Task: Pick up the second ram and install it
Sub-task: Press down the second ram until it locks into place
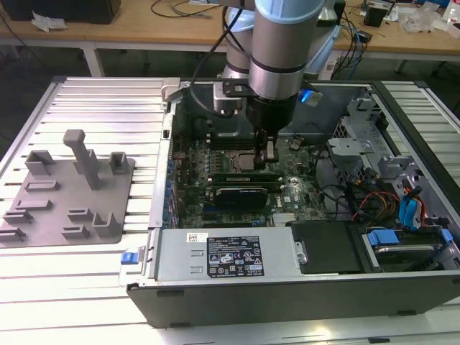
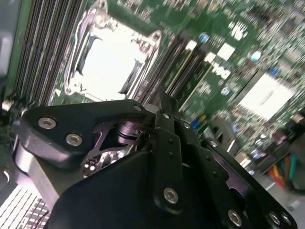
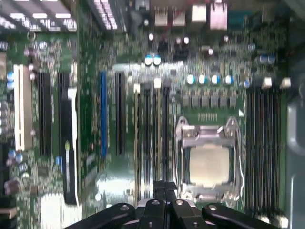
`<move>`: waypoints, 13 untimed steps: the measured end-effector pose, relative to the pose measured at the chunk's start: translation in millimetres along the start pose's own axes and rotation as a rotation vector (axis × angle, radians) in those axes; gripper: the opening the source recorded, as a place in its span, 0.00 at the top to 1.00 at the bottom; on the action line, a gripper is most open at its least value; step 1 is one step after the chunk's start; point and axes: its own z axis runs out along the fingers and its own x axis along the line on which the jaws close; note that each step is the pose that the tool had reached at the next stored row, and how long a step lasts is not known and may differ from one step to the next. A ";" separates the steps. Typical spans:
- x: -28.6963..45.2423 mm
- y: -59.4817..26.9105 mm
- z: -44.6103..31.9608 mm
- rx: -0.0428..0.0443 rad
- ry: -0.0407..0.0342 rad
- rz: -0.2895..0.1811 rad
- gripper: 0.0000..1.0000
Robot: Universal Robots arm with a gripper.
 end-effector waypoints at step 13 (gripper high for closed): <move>-0.5 45.2 11.8 0.0005 0.0002 0.000 0.92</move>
